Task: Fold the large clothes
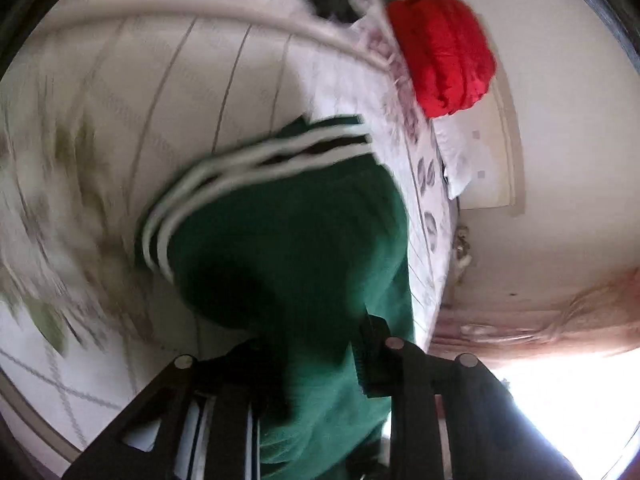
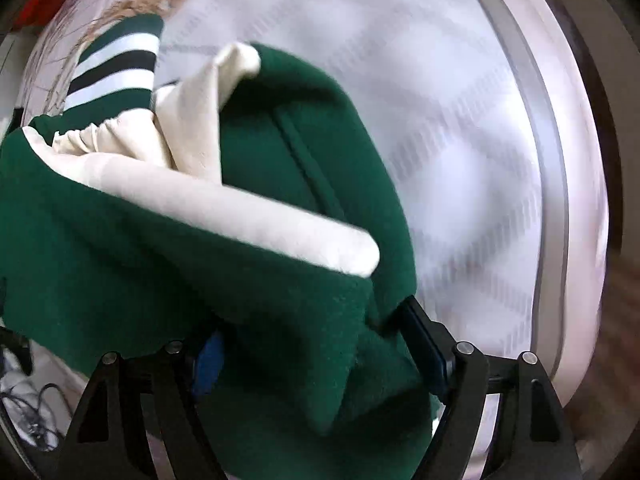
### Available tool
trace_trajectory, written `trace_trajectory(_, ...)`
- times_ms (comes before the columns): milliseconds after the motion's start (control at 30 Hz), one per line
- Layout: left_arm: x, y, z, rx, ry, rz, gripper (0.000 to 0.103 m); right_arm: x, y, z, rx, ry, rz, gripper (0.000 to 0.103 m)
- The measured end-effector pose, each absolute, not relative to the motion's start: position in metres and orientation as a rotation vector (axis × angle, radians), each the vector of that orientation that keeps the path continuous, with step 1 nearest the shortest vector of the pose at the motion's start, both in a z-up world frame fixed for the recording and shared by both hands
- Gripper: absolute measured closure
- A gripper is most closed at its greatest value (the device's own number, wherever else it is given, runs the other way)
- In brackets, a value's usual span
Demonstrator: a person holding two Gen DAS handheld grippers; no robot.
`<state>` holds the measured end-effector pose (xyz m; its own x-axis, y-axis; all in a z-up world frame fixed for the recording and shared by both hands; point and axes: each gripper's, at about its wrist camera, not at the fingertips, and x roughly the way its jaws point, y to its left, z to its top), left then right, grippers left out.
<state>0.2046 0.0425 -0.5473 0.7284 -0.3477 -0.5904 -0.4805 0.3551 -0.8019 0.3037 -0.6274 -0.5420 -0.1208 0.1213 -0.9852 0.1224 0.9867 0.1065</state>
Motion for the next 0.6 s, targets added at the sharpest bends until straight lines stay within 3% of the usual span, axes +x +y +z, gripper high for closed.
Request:
trace_trajectory(167,0.198,0.057,-0.550,-1.239,0.913,0.145,0.080,0.353,-0.605,-0.520,0.068,1.677,-0.013,0.021)
trace_trajectory(367,0.165,0.036,-0.513,-0.978,1.031,0.238,0.080,0.346,-0.566,-0.434,-0.068,1.452,-0.106,0.021)
trace_trajectory(400,0.160,0.032,-0.505,-0.897,1.059,0.284,0.077,0.340,-0.557,-0.421,-0.093,1.417,-0.109,0.021)
trace_trajectory(467,0.148,0.027,-0.500,-0.789,1.092,0.323,0.047,0.332,-0.531,-0.404,-0.150,1.370,-0.110,0.021)
trace_trajectory(500,0.143,0.025,-0.504,-0.710,1.140,0.379,0.027,0.328,-0.516,-0.400,-0.171,1.358,-0.092,0.021)
trace_trajectory(533,0.144,0.023,-0.512,-0.669,1.179,0.399,0.019,0.329,-0.499,-0.408,-0.186,1.356,-0.071,0.021)
trace_trajectory(600,0.143,0.023,-0.545,-0.609,1.280,0.424,0.019,0.324,-0.474,-0.420,-0.239,1.396,-0.017,0.021)
